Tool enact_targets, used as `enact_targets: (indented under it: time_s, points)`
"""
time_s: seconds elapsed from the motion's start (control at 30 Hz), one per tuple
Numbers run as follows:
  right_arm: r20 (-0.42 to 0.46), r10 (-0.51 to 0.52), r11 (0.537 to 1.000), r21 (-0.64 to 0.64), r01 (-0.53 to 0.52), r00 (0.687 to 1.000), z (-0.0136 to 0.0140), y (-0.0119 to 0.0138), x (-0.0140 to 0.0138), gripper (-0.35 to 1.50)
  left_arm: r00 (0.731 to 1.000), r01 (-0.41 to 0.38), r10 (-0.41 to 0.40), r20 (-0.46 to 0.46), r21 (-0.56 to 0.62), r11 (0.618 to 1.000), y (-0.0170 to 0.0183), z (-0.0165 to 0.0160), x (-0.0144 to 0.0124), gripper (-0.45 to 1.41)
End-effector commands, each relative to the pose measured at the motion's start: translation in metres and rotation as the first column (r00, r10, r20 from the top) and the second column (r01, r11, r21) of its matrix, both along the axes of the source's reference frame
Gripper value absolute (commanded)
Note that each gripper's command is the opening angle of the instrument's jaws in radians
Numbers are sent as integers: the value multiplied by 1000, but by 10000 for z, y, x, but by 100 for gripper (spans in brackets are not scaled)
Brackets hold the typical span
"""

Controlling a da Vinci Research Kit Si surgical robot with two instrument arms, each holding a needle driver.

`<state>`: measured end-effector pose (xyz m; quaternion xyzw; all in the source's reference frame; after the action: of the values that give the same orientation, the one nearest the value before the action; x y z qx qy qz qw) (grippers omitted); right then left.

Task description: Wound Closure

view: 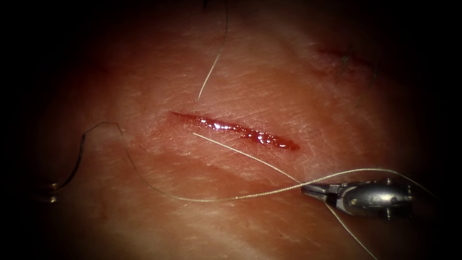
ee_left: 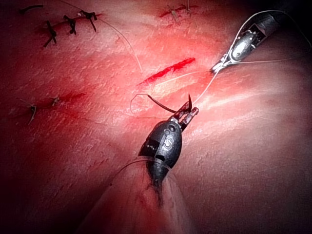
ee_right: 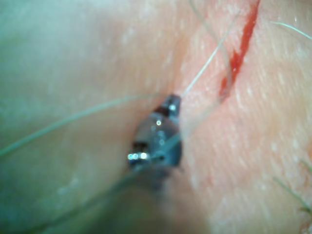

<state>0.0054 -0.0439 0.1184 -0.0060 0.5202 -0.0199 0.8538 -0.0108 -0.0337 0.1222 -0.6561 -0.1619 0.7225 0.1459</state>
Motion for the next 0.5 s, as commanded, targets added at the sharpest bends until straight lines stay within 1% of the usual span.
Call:
enact_targets:
  time_s: [0.03, 0.3, 0.5]
  points:
    - [7, -7, 1000, 2, 7, 1000, 6, -11, -7, -35, 1000, 0, 0, 2, 3, 1000, -6, 5, -5, -45]
    - [41, 19, 1000, 12, -19, 999, -2, -30, -59, -35, 1000, -5, 5, 6, 6, 1000, -5, 1, -4, -45]
    - [49, 23, 1000, 17, -23, 999, -11, -43, -85, -35, 1000, -10, 10, 11, 6, 1000, -7, -1, -4, -45]
